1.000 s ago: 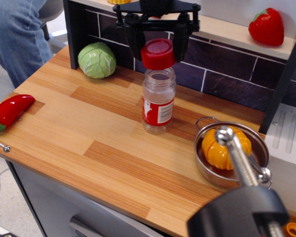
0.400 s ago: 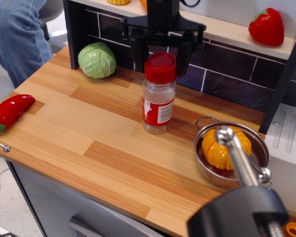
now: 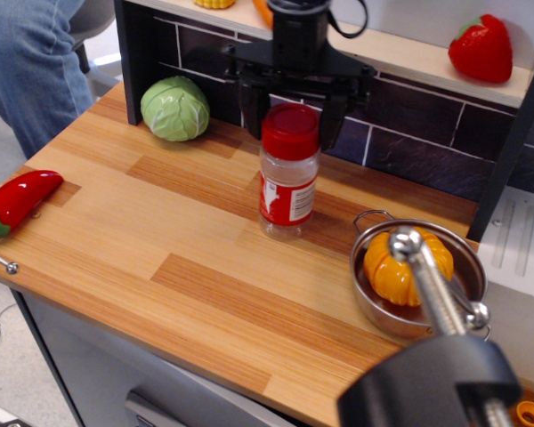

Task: Put cap on container

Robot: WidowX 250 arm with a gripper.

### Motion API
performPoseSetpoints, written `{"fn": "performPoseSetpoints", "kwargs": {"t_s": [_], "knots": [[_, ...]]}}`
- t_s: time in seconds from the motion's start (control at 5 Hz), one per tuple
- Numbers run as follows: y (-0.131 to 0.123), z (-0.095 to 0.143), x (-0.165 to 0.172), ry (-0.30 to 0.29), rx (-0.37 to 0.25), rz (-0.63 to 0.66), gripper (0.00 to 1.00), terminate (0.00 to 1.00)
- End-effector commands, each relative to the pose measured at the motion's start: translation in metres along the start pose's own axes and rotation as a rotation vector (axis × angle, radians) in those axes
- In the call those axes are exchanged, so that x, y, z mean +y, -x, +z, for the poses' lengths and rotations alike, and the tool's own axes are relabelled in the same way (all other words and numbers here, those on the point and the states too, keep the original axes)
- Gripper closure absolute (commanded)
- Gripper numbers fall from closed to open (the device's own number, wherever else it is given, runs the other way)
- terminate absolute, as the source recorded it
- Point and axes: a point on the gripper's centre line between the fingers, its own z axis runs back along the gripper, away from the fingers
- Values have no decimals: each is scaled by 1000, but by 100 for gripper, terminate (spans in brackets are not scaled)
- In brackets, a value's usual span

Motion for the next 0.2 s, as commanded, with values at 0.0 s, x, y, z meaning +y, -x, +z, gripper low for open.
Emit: {"fn": "performPoseSetpoints", "kwargs": {"t_s": [0.0], "knots": [[0,2,2,-21,-48,10,0,100]]}}
